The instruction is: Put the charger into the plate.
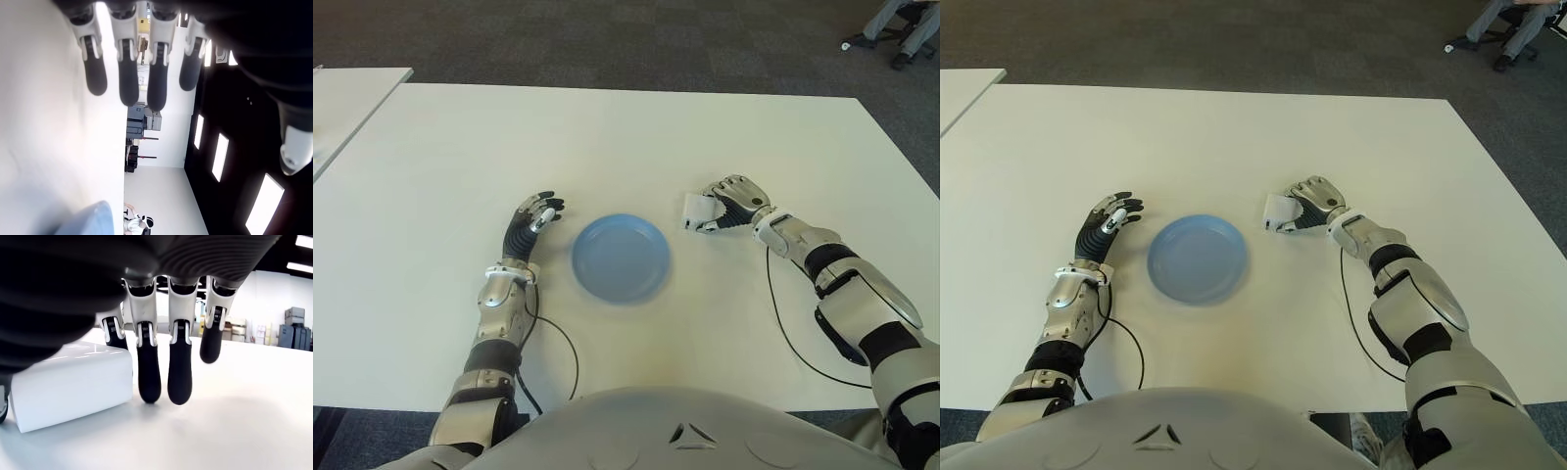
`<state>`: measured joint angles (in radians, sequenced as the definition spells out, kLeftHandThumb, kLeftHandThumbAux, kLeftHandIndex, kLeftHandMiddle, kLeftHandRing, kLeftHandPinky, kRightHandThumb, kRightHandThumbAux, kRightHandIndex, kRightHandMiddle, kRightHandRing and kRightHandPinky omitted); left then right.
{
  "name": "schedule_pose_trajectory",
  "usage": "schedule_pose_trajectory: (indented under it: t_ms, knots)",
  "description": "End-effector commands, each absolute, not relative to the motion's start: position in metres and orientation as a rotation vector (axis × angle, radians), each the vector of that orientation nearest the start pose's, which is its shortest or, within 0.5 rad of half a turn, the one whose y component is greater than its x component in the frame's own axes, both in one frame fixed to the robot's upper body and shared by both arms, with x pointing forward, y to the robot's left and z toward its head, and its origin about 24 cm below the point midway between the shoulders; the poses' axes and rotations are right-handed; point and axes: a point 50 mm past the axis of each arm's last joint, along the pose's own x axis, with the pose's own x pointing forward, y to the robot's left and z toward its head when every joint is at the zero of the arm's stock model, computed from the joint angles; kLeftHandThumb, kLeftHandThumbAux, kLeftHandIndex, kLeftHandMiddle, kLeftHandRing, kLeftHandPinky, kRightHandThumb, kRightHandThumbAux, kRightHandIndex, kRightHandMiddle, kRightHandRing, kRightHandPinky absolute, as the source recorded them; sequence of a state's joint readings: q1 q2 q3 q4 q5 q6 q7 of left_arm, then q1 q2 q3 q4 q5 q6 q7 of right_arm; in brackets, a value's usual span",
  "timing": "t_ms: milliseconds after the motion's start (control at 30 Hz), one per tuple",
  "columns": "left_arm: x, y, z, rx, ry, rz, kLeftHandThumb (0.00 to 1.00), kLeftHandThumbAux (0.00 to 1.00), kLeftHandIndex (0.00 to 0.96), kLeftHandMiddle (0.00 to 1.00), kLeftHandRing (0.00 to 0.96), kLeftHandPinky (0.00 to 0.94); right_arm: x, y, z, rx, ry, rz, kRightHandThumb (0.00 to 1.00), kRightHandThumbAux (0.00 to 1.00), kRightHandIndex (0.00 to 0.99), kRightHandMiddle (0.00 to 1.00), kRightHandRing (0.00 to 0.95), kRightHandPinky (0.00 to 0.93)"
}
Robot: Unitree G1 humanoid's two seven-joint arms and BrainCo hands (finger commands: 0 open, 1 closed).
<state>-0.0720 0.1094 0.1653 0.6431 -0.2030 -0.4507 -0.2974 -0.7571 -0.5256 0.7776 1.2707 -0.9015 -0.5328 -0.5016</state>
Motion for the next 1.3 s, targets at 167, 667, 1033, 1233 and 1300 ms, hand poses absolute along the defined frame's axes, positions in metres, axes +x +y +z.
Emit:
schedule_pose_trajectory:
  t_ms: [167, 667, 1033, 1233, 1300]
  knots:
    - [0.225, 0.201, -0.053, -0.134, 0.181, -0.024, 0.000, 0.488, 0.286, 0.361, 0.327, 0.302, 0.317, -0.218, -0.006, -1.684, -0.065, 0.666, 0.745, 0.708, 0.440, 0.866, 0.843, 0.795]
    - [0.227, 0.200, -0.053, -0.138, 0.177, -0.028, 0.000, 0.464, 0.299, 0.355, 0.352, 0.366, 0.323, -0.217, 0.004, -1.668, -0.104, 0.655, 0.746, 0.710, 0.440, 0.874, 0.842, 0.789]
    - [0.228, 0.197, -0.053, -0.143, 0.175, -0.032, 0.000, 0.462, 0.321, 0.372, 0.378, 0.396, 0.326, -0.220, 0.013, -1.682, -0.166, 0.624, 0.742, 0.711, 0.439, 0.885, 0.866, 0.860]
    - [0.229, 0.195, -0.054, -0.131, 0.178, -0.033, 0.000, 0.465, 0.324, 0.381, 0.387, 0.402, 0.334, -0.219, 0.026, -1.644, -0.191, 0.578, 0.742, 0.712, 0.439, 0.887, 0.868, 0.863]
    - [0.229, 0.195, -0.055, -0.131, 0.183, -0.032, 0.000, 0.467, 0.323, 0.382, 0.388, 0.402, 0.340, -0.215, 0.035, -1.614, -0.206, 0.551, 0.742, 0.712, 0.439, 0.887, 0.869, 0.865]
